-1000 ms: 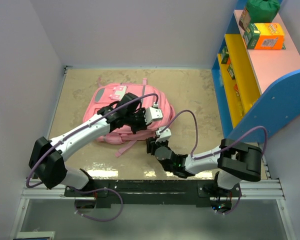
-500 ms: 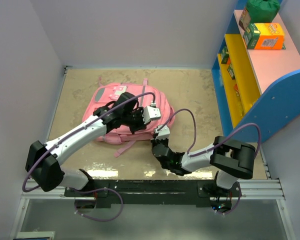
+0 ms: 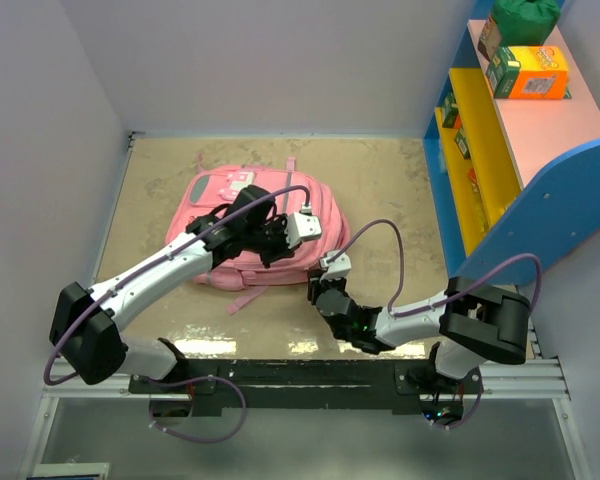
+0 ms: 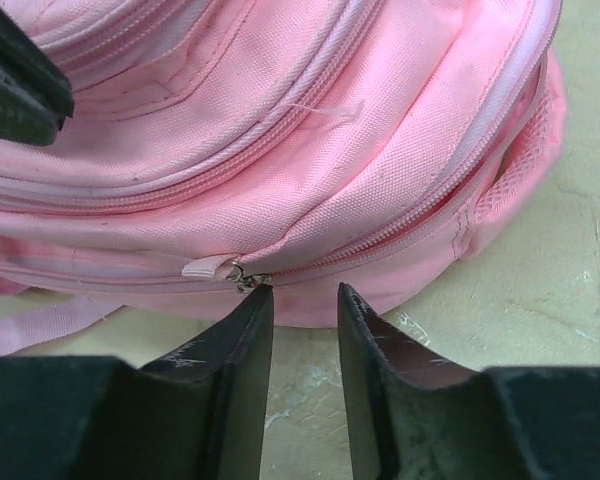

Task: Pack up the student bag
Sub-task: Zip the student bag at the center of the board.

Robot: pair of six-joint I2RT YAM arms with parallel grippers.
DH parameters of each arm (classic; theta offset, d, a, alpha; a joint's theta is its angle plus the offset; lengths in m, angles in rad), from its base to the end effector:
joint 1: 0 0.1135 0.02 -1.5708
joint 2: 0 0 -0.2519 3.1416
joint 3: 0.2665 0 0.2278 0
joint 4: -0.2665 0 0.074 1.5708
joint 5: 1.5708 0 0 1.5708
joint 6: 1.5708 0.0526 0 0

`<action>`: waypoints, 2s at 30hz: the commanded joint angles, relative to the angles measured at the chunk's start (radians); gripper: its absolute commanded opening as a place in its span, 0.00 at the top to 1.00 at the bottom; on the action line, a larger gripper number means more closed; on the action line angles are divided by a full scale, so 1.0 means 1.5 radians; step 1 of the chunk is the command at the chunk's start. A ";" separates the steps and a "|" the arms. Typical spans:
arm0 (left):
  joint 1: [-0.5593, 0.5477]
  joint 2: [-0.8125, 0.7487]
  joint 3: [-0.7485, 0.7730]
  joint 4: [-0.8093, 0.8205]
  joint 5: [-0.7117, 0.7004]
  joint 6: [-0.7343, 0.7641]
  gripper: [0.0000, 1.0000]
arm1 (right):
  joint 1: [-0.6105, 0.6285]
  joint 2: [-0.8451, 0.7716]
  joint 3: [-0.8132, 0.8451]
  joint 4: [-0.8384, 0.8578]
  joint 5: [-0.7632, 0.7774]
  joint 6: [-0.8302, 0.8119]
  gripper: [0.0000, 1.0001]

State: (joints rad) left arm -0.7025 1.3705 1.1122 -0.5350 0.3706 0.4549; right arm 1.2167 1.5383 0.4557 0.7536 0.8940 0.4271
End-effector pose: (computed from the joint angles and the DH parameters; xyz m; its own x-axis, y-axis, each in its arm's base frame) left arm 0.2044 -0.1980 0.2746 -0.1388 0.6541 -0.7436 0.9542 0.2893 0.0764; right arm 0.1318 0.2382 0.1648 -0.2393 0.1008 -0.9657 -0.2554 0.9530 0.1628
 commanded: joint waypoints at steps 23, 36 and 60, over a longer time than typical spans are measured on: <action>-0.008 0.056 -0.071 0.169 -0.085 0.022 0.63 | 0.014 -0.016 -0.026 -0.019 -0.008 0.067 0.59; -0.003 -0.003 -0.078 0.234 -0.174 0.012 1.00 | 0.021 -0.004 -0.014 -0.023 -0.004 0.067 0.58; -0.009 -0.027 -0.100 0.252 -0.220 0.039 0.00 | 0.021 0.014 0.002 -0.022 -0.004 0.068 0.57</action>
State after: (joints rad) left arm -0.7181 1.3136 0.9955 -0.2550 0.1204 0.4751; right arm 1.2434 1.5539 0.4263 0.7036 0.8692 0.5236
